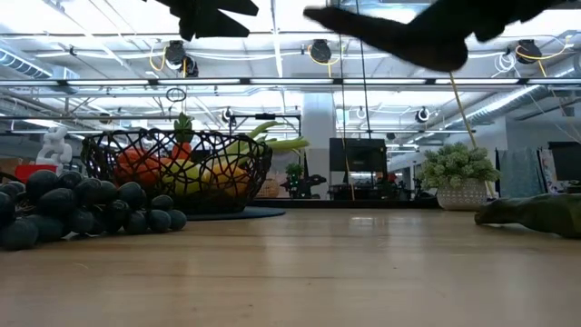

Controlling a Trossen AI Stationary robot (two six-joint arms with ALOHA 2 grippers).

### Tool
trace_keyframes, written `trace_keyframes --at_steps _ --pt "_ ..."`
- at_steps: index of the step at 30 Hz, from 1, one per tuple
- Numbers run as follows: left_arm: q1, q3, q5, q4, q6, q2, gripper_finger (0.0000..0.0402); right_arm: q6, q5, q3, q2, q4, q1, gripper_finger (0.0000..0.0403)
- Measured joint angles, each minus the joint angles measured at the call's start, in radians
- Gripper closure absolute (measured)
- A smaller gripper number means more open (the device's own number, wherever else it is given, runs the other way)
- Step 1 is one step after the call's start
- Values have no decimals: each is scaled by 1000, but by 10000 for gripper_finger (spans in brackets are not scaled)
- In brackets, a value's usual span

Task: Build produce basket
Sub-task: Put the violet eggplant into the black basket

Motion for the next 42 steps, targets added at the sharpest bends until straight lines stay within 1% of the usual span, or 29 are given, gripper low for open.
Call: trace_keyframes --at_steps 4,7,13,18,26,28,31,34,39,42 --pt "0 0 0 0 -19 0 105 -4 0 0 -73 -1 0 259" --pt "-7 0 0 0 -30 0 105 23 1 0 -96 1 0 259" --pt "-17 0 0 2 -30 0 105 68 2 0 -96 35 0 258" --pt "-17 0 0 4 -26 0 105 25 25 0 -91 96 0 258" --pt "-17 0 -1 23 -9 0 105 7 26 -3 -91 113 -6 258" --pt "-18 0 -1 28 -7 0 105 -2 26 -34 -83 201 -6 258" --pt "-18 0 -1 31 -7 0 105 -31 24 -113 -70 409 -7 258" --pt "-19 0 -1 30 -6 0 105 -52 24 -183 -68 576 -12 258" --pt "-24 0 -1 31 -4 0 105 -90 23 -271 -69 803 -14 257" --pt "-24 0 -1 31 -4 0 105 -126 21 -304 -70 906 -14 257"
